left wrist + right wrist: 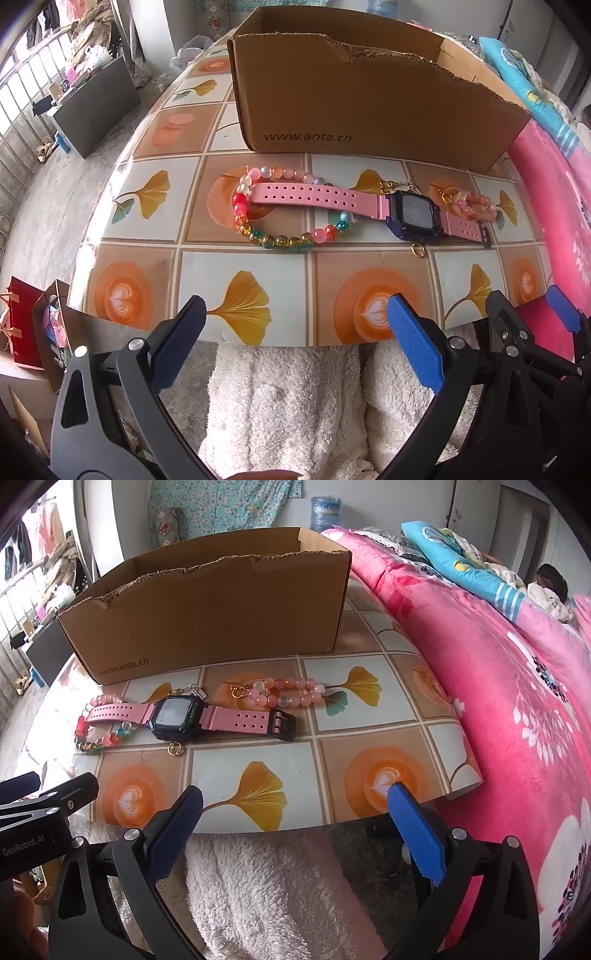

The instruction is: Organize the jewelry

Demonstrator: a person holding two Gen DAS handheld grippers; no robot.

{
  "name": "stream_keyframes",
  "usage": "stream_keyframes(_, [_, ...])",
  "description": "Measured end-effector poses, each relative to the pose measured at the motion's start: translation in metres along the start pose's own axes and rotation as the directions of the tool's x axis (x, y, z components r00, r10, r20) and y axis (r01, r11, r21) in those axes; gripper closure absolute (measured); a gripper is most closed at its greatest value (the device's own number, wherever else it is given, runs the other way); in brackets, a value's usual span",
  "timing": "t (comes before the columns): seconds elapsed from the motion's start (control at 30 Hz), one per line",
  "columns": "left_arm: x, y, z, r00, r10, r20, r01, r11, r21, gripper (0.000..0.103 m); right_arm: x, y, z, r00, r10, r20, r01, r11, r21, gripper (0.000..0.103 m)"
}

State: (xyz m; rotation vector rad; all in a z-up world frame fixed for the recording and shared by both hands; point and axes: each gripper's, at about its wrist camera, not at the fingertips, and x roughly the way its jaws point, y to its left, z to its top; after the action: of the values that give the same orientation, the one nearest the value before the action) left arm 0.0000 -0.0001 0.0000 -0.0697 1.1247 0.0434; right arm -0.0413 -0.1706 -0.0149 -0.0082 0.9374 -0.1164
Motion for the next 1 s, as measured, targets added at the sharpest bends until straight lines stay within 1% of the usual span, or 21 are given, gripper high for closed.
stream_keyframes(0.4, [0.0004, 0.0003, -0.0001, 1.000, 0.004, -0.005, -0.004, 1.000, 0.001, 0.008, -0.0020, -0.0021, 0.0000, 1.000, 0.005, -0.001, -0.005, 1.000, 0.002, 0.005])
stream_keyframes(0.63, [0.0068, 0.0040, -0.0033, 1.000, 0.027, -0.003, -0.026, 1.000, 0.011, 0.008, -0.0002, 0.0012, 0.0002, 1.000, -0.002, -0.003, 0.002, 1.000, 0.001, 0.005])
stream_keyframes(1.0, [0.0018, 0.0046, -0.0010, 0.999, 0.039, 0.004, -0.039, 0.999, 0.008, 0.008, 0.0032, 0.0010, -0.0006, 1.000, -0.006, -0.005, 0.006, 1.000, 0.001, 0.005])
